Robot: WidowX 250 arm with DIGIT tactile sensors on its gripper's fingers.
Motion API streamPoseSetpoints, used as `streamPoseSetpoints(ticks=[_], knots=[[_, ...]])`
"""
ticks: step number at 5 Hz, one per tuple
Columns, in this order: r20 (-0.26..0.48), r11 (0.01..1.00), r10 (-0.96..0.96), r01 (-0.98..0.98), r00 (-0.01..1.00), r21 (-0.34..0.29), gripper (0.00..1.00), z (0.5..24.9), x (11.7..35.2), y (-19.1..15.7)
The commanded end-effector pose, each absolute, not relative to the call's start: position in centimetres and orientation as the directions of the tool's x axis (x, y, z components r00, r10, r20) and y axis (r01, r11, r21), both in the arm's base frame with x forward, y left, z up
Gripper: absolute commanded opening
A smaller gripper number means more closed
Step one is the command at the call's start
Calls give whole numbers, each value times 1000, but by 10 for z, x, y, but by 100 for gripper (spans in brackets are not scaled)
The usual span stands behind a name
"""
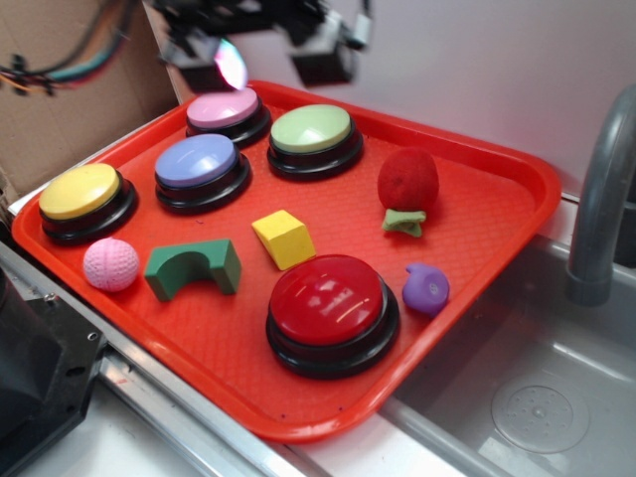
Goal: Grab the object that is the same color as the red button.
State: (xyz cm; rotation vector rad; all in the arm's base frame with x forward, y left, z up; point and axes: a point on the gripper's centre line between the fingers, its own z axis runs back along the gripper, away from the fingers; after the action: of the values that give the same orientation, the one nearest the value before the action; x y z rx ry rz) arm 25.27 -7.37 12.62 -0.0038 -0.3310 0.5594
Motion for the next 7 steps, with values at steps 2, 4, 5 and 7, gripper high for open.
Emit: streamPoseSetpoints(ticks=[2, 4, 5, 7], knots=[[385, 835, 539, -537, 749, -122, 100, 72, 321, -92], [395, 821, 558, -556, 729, -134, 100, 58, 337, -88], [402, 809, 569, -575, 717, -120, 38, 55, 337, -84], [299, 899, 417, -438, 858, 4, 0, 79, 330, -87]])
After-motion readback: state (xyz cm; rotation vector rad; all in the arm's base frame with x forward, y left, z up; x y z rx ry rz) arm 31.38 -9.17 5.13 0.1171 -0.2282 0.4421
